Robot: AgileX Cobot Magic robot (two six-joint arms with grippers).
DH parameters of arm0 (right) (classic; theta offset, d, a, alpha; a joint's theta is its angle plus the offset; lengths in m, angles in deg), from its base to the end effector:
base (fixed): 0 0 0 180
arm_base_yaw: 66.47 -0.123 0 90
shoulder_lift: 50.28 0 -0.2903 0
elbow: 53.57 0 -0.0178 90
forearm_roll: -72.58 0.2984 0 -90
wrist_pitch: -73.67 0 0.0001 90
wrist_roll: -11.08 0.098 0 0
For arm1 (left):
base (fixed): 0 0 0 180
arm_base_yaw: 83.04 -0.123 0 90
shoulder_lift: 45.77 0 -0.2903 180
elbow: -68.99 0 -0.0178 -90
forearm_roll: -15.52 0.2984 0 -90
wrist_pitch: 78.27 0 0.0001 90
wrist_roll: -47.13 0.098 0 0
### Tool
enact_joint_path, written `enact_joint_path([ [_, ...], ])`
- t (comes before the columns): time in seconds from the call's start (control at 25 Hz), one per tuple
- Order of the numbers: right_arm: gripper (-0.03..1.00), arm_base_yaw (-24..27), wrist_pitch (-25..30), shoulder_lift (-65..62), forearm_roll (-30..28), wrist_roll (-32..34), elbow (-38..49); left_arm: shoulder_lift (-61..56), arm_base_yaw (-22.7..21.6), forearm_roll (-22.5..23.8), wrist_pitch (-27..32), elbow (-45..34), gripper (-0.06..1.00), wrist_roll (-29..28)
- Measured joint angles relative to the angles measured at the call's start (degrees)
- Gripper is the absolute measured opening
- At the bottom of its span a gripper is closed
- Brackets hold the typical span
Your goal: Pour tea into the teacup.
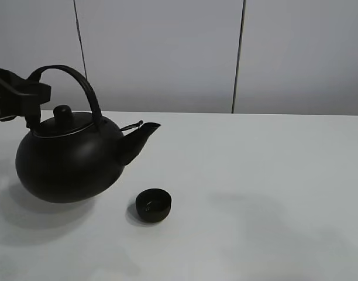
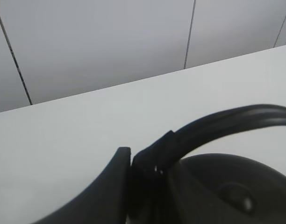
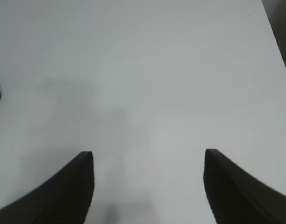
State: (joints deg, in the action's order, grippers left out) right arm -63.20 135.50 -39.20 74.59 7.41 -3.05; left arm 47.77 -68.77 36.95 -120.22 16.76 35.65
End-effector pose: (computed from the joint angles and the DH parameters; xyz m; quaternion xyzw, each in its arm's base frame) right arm 0.0509 0.0001 0.2823 -0.0031 0.8805 -0.0112 0.4740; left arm 0.2770 -0.0951 0.1500 0.2043 0.7686 -0.1473 0.5881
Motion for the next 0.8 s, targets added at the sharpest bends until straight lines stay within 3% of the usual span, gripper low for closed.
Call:
enact_joint_path([
  [0.28, 0.46, 0.0, 0.0, 0.0, 0.0, 0.0, 0.0, 0.0, 0.6, -5.3, 1.7, 0.0, 0.13, 1.4],
  [0.8, 0.46, 0.0, 0.0, 0.0, 0.0, 0.0, 0.0, 0.0, 0.7, -2.6, 0.0, 0.0, 0.13, 11.5],
])
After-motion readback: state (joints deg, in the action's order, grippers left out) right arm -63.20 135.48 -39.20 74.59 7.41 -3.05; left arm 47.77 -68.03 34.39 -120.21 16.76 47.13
